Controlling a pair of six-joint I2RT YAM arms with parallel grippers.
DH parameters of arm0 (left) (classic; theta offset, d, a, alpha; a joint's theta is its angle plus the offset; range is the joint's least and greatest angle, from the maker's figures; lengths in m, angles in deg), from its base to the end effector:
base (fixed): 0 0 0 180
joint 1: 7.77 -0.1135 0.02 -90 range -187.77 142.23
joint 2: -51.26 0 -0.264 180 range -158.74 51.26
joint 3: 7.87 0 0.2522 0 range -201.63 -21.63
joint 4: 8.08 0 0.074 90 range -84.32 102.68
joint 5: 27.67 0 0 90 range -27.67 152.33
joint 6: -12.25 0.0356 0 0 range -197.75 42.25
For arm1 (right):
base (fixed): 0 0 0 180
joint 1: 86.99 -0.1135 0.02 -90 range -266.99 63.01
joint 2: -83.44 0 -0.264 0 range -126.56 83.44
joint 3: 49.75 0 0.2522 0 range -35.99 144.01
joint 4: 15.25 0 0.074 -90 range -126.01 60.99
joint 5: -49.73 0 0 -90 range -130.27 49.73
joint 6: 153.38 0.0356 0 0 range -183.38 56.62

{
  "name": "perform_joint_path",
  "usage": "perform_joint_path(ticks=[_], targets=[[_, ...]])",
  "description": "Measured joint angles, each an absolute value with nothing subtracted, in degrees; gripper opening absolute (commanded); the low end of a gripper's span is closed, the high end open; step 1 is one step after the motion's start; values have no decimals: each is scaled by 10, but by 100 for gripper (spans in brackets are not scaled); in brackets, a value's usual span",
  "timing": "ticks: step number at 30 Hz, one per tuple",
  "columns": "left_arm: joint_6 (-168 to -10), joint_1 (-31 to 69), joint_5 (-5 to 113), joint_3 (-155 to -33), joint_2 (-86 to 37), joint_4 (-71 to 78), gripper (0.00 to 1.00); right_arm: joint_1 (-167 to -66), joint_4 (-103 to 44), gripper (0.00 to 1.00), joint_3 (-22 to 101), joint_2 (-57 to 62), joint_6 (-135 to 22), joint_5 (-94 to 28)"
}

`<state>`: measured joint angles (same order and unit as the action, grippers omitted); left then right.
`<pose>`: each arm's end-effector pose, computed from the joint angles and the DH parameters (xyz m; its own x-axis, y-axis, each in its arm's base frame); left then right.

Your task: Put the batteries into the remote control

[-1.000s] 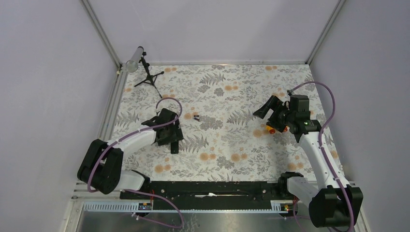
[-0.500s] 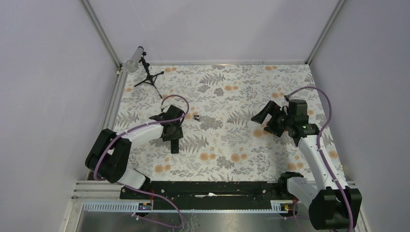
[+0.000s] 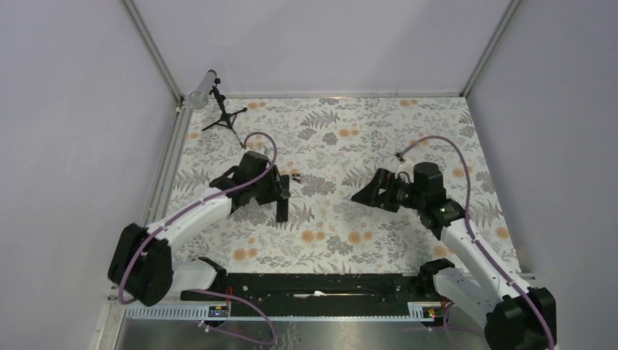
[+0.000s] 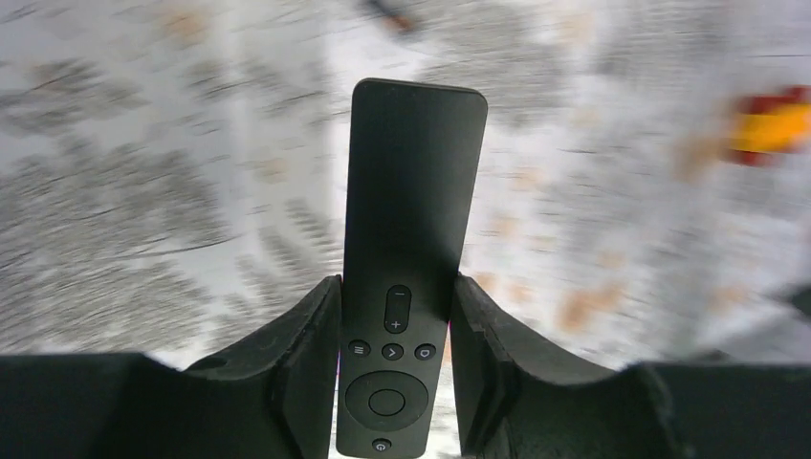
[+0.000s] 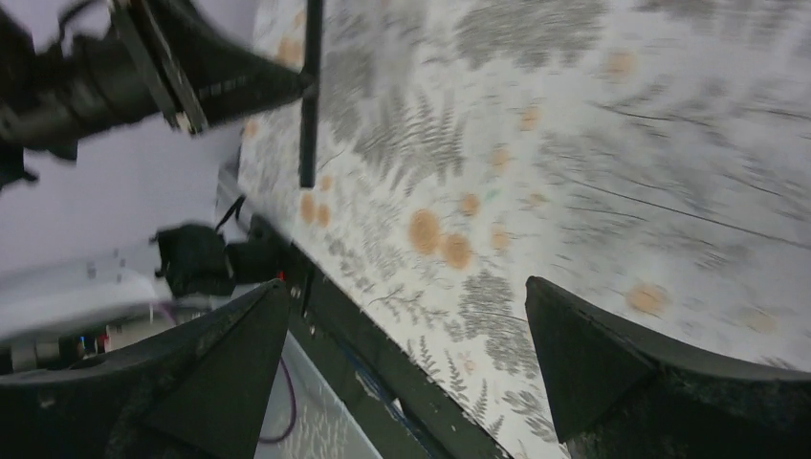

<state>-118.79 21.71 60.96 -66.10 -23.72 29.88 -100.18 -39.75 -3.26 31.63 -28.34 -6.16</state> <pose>0.2228 -0.1269 0.2063 -0.8669 -0.2640 -0.4229 -0.0864 0.9150 -0.3940 0.1879 0.0645 0.2462 -0.7768 0.3062 -0.5502 -0.2645 0.6343 0.7264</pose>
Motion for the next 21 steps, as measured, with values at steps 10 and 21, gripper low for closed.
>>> perform_joint_path(ticks=[10, 21], targets=[[-1294, 218, 389, -651, -102, 82, 21, -1248, -138, 100, -62, 308, -126, -112], [-1441, 218, 285, -651, -99, -80, 21, -1297, -12, 99, 14, 211, -41, -134]])
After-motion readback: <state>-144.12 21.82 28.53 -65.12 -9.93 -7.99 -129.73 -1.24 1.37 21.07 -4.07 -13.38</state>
